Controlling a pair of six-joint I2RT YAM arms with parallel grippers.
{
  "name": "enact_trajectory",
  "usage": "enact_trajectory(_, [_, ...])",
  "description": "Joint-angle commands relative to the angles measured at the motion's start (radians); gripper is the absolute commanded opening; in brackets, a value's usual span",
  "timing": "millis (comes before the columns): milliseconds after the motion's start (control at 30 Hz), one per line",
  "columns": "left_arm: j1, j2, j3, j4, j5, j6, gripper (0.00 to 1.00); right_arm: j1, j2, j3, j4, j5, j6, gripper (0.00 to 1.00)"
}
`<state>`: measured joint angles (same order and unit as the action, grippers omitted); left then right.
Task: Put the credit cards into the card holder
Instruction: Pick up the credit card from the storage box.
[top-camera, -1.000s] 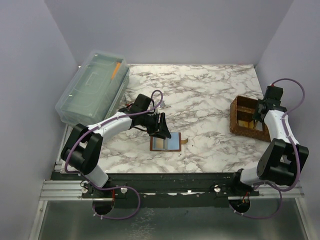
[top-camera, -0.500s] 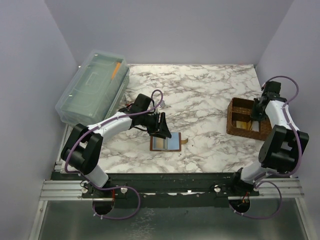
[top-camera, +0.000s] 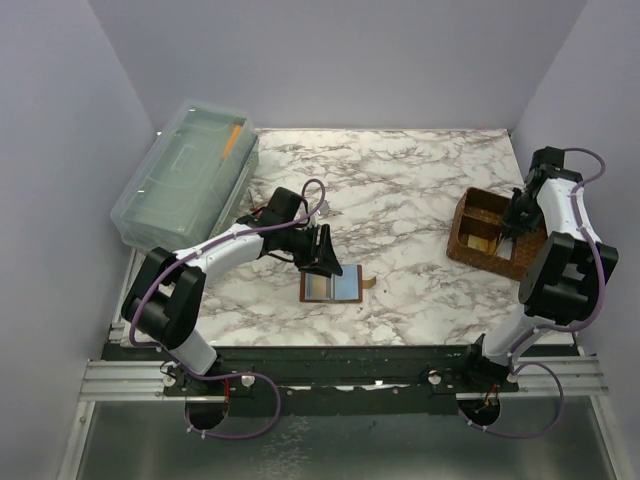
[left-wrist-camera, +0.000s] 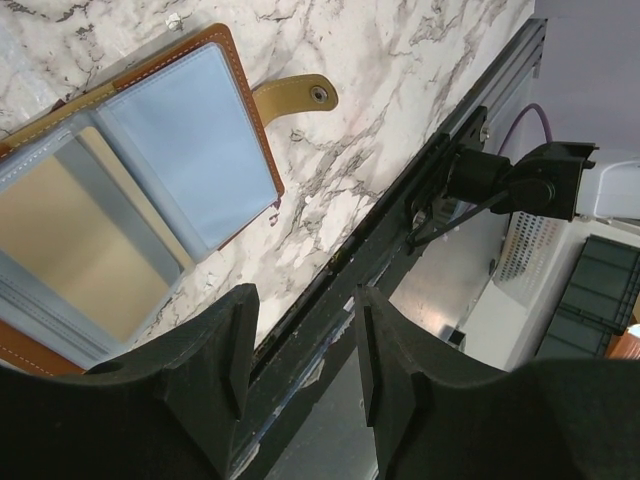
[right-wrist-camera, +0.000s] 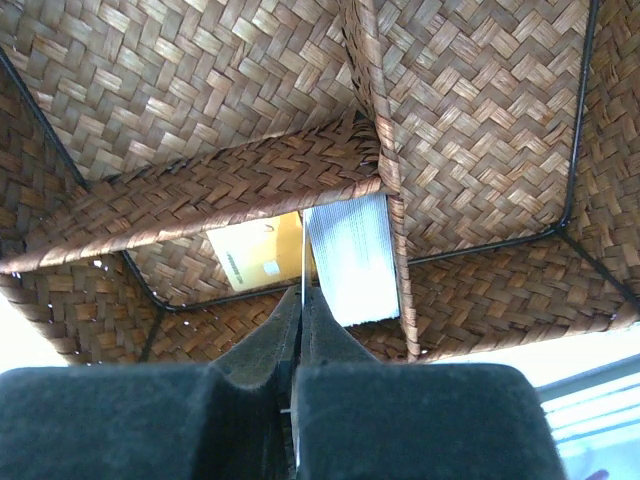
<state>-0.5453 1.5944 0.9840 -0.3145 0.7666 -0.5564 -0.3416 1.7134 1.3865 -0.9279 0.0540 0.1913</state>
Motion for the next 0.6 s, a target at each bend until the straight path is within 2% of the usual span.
enact_trajectory(0, [0.002, -0.005, -0.016, 0.018, 0.028, 0.013, 0.49, -0.002, -0.035, 0.079, -0.116, -0.012, 0.077, 0.00])
enact_trajectory(167, [0.002, -0.009, -0.016, 0.022, 0.025, 0.013, 0.49, -0.004, -0.062, 0.101, -0.124, -0.048, 0.134, 0.00])
enact_trajectory(400, [0.002, -0.018, -0.019, 0.023, 0.025, 0.013, 0.49, -0.002, -0.070, 0.024, -0.130, 0.077, 0.064, 0.00])
enact_trajectory(567, [0.002, -0.028, -0.022, 0.034, 0.030, 0.012, 0.50, 0.031, -0.054, -0.002, -0.113, -0.002, 0.047, 0.00])
